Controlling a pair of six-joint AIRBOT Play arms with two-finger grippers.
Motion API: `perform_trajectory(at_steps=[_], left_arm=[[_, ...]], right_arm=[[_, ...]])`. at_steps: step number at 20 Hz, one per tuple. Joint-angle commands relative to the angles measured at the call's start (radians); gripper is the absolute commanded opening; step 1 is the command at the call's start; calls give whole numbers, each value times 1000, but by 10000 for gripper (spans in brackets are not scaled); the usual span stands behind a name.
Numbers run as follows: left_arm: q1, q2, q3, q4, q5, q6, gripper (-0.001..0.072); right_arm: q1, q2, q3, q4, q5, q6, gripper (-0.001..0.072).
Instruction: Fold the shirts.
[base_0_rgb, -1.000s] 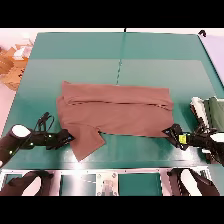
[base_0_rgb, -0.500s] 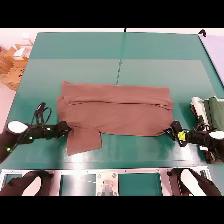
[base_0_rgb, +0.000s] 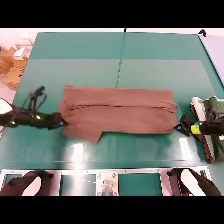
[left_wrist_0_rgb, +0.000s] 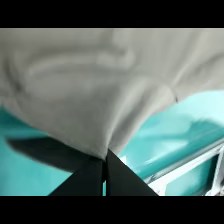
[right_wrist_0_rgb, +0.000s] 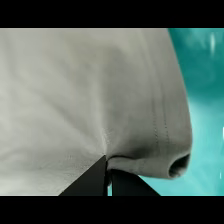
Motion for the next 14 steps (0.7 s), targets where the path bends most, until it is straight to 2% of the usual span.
perform_trajectory(at_steps=[1,6,10,13,14], left_arm=[[0,-43,164,-46,90,-3,21],[0,-354,379,-139,144,70,21],[0,-631,526,-196,200,90,22],[0,-795,593,-338,298,176,25],[0,-835,606,-395,355,209,206]], right_arm=[[5,-37,124,76,-2,3,14],[127,-286,333,130,-157,1,15],[201,-543,516,171,-255,1,15],[220,-724,626,226,-286,1,17],[221,-769,653,249,-316,1,61]])
